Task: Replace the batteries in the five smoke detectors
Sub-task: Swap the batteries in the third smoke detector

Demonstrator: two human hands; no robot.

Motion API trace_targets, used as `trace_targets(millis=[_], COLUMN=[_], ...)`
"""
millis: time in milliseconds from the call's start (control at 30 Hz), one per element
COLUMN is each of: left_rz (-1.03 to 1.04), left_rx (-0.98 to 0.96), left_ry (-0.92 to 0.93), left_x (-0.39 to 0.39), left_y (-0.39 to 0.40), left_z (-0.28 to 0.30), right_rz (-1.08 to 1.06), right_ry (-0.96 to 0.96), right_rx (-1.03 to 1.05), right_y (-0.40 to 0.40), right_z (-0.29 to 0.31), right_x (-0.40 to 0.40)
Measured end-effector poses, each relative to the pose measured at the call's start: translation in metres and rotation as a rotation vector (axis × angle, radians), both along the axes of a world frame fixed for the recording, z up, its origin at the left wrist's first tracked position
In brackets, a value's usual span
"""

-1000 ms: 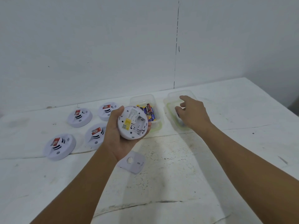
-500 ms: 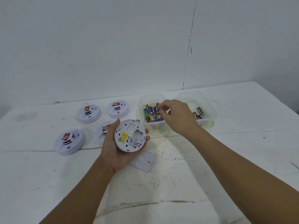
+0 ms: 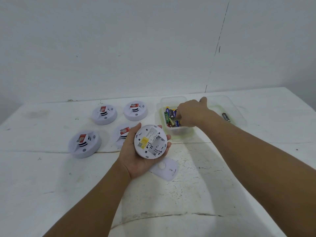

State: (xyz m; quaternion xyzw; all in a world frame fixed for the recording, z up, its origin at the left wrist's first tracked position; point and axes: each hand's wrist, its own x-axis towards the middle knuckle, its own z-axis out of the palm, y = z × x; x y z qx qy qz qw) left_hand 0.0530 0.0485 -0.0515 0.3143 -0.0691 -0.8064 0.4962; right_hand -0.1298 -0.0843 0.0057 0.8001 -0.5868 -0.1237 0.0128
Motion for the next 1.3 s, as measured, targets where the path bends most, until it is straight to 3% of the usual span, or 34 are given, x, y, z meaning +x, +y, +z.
trace_targets(millis=[300,600,933,1100,1300], left_rz=[-0.032,-0.018,-0.013,-0.012,0.041], left_rx=[-0.01,0.004,0.014,0.004,0.01], left_ry=[0.021,0.037,0.061,0.051,0.052], left_x=[0.002,0.002,0.003,0.002,-0.001], left_y=[-0.004,-0.005,-0.005,-0.007,-0.004], left_z=[-0.004,-0.005,-0.009,-0.007,-0.008], right_rz=[0.077,0.117,0.147,0.106,0.099], right_ry=[0.062,0.09,-0.038,-0.374,-1.052], right_rx=[0.09,-0.013,0.0,-0.097,-0.058], right_y=[0.0,0.001,0.006,0.022,0.073], right_z=[0.009,0.004,0.017,0.04,0.027], right_x=[0.002,0.001,-0.002,-0.003,0.007])
